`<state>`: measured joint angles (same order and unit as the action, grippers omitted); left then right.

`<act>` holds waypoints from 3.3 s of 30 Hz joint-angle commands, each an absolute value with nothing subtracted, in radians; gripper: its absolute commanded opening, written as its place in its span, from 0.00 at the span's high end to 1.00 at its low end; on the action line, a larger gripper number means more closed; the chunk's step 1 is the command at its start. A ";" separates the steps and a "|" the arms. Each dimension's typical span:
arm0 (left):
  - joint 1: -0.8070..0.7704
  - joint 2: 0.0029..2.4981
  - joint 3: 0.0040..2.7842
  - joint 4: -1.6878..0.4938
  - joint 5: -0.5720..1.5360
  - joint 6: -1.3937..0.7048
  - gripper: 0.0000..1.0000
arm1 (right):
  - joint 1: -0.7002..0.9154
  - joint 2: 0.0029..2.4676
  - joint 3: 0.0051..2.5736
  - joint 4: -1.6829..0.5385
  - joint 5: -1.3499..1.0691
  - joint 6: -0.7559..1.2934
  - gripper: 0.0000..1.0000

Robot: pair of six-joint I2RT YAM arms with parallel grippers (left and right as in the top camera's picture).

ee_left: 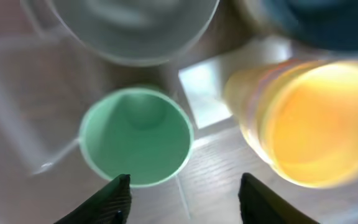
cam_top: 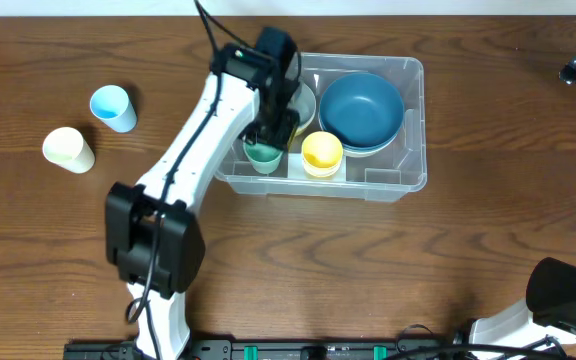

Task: Pack container
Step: 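Lift the mint green cup and lower it into the bin's front left, then release the green cup and withdraw the left gripper left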

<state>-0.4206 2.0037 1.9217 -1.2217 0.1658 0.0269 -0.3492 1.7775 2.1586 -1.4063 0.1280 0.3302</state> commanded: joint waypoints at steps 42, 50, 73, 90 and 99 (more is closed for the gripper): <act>0.206 2.204 2.020 -1.044 0.071 0.274 0.21 | -0.354 1.780 2.157 -1.407 0.134 0.344 0.01; 0.206 2.281 2.020 -1.007 0.071 0.285 0.22 | -0.354 1.780 2.157 -1.407 0.134 0.344 0.01; 0.190 2.245 2.013 -1.080 0.068 0.217 0.94 | -0.354 1.780 2.157 -1.407 0.134 0.344 0.01; -0.173 1.762 2.013 -1.107 0.068 0.114 0.94 | -0.354 1.780 2.157 -1.407 0.134 0.344 0.01; -0.400 1.813 2.011 -1.224 0.060 0.122 0.94 | -0.354 1.780 2.157 -1.407 0.134 0.344 0.01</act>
